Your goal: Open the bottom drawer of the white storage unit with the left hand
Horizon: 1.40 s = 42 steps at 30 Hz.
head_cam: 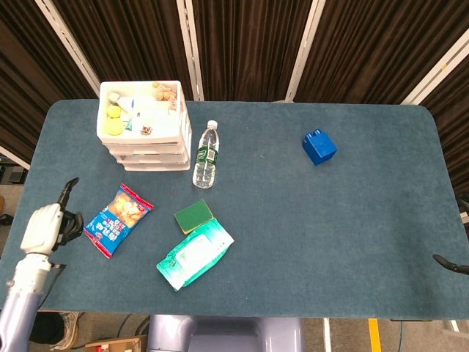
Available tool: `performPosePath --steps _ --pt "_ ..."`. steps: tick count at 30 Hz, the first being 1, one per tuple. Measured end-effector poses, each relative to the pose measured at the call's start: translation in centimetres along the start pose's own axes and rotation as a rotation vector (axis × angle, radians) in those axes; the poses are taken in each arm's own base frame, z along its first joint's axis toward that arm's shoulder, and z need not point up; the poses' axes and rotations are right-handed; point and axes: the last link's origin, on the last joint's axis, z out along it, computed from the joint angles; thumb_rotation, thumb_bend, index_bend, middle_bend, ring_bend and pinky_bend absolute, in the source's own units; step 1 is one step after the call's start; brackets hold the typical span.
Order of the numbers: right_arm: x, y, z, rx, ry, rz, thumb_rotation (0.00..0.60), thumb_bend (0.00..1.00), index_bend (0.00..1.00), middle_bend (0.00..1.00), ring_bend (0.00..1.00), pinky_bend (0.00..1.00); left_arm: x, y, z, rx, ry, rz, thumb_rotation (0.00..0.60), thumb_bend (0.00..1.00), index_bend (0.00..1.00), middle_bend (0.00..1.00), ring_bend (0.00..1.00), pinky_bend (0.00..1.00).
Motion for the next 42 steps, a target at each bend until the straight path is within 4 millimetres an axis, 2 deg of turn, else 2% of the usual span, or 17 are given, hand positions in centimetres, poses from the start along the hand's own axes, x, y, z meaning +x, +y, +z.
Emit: performPosePath --steps 5,9,15,27,42 --pt "0.0 0.0 0.1 -0.002 -0.005 0.008 0.6 0.12 0.0 0.0 0.0 0.0 -1.1 1.9 2.4 0.074 -0.078 -0.158 0.6 0.72 0.03 0.96 0.96 0.96" --pt "0.0 0.1 0.2 -0.007 -0.01 0.018 0.6 0.12 0.0 0.0 0.0 0.0 -2.4 4.5 4.5 0.095 -0.143 -0.262 0.6 0.72 0.03 0.96 0.96 0.96" --pt "0.0 0.2 0.4 -0.014 -0.015 0.033 0.6 0.12 0.0 0.0 0.0 0.0 -4.6 6.7 7.1 0.121 -0.204 -0.331 0.6 0.72 0.03 0.96 0.96 0.96" --pt "0.1 0.2 0.4 -0.017 -0.02 0.057 0.6 0.12 0.0 0.0 0.0 0.0 -8.6 8.4 10.4 0.171 -0.231 -0.368 0.6 0.72 0.04 0.96 0.96 0.96" --pt "0.2 0.3 0.5 -0.023 -0.024 0.074 0.6 0.12 0.0 0.0 0.0 0.0 -10.2 9.3 12.9 0.219 -0.218 -0.433 0.6 0.72 0.05 0.96 0.96 0.96"
